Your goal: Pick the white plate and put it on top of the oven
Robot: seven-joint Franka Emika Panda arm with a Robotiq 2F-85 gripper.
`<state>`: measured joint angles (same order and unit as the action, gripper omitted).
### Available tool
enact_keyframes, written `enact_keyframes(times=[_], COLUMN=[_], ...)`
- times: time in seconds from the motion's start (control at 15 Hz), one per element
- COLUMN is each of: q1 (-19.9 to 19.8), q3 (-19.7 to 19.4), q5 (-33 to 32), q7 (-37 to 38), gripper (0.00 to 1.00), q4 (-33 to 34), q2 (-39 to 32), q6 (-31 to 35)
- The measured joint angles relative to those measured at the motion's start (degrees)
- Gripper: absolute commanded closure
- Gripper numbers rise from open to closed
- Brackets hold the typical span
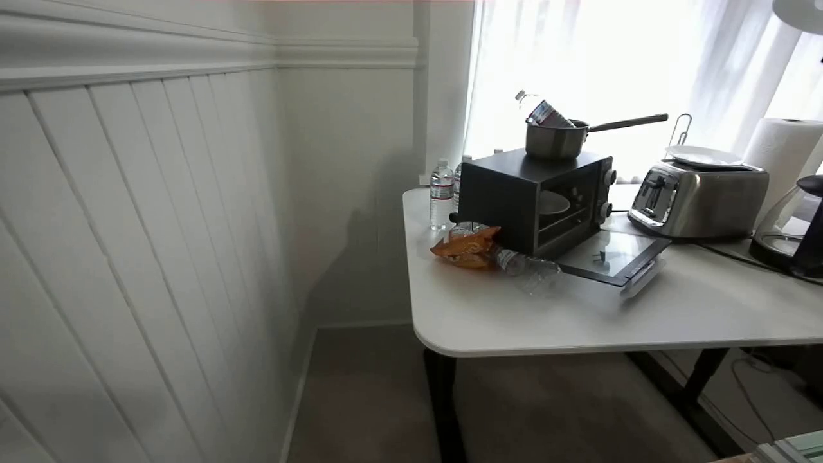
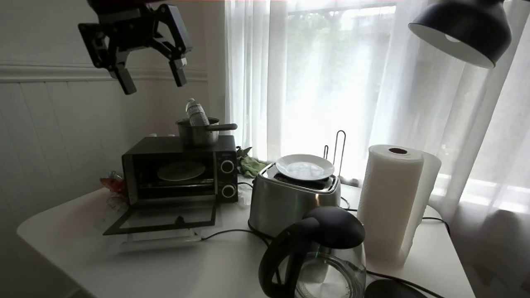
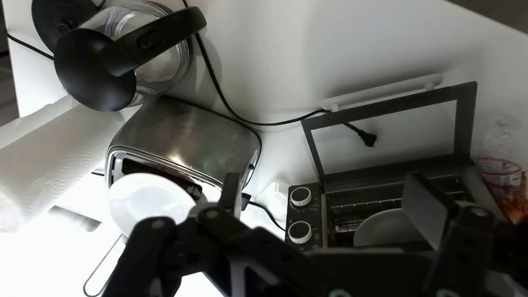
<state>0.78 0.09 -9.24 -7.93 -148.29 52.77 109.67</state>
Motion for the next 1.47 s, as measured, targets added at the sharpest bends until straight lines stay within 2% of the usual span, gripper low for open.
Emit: enact_keyframes(times=[0.93,1.2,1.47], q1=[0.57,3.32,3.76], q3=[-0.39,-2.13,-4.17], q5=[0.69,7.38,13.95], q7=[0.01,0.12,0.19], gripper=[0.00,0.00,0.00], q4=[-0.11,-2.24,-6.30], q2=[-0.29,-1.92,-3.15], q6=[0.00,-0.26,0.25])
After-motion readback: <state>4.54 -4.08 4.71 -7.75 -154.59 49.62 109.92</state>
